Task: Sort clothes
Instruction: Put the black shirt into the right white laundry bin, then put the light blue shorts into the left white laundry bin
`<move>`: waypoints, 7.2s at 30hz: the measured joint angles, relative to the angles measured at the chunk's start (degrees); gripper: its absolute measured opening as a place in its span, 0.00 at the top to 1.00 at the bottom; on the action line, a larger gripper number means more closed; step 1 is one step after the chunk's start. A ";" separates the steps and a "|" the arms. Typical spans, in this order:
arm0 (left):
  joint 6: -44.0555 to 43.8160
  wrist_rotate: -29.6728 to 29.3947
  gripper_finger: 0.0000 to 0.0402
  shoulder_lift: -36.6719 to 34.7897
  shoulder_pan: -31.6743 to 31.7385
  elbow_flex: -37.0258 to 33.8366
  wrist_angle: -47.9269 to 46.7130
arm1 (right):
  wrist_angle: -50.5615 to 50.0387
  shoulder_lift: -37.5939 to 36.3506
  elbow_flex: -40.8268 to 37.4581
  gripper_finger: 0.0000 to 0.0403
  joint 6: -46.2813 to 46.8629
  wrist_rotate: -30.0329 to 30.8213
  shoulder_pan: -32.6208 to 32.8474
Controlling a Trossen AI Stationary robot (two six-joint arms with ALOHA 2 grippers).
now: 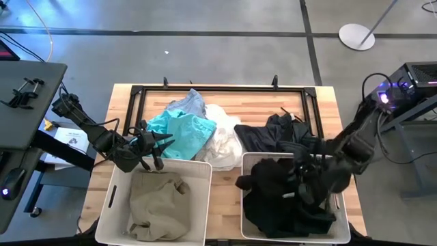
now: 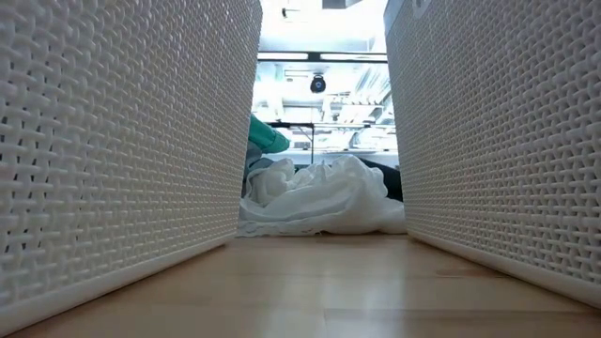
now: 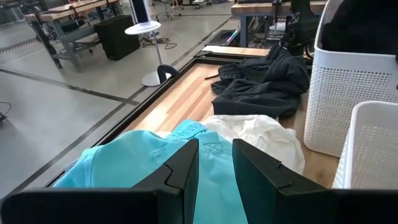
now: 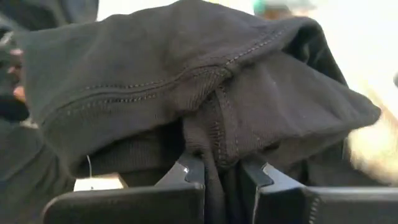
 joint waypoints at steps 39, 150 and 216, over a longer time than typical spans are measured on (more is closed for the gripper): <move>5.11 -2.69 0.78 0.02 0.04 0.02 1.31 | 21.79 -10.79 -27.46 0.51 16.99 -23.74 -10.17; 13.24 91.09 1.00 1.75 36.46 42.29 31.65 | 61.40 5.12 -29.69 0.51 -41.40 17.98 -22.53; -52.86 66.75 0.69 12.83 -9.22 -9.46 -0.71 | 61.68 5.10 -29.69 0.51 -42.41 17.94 -20.29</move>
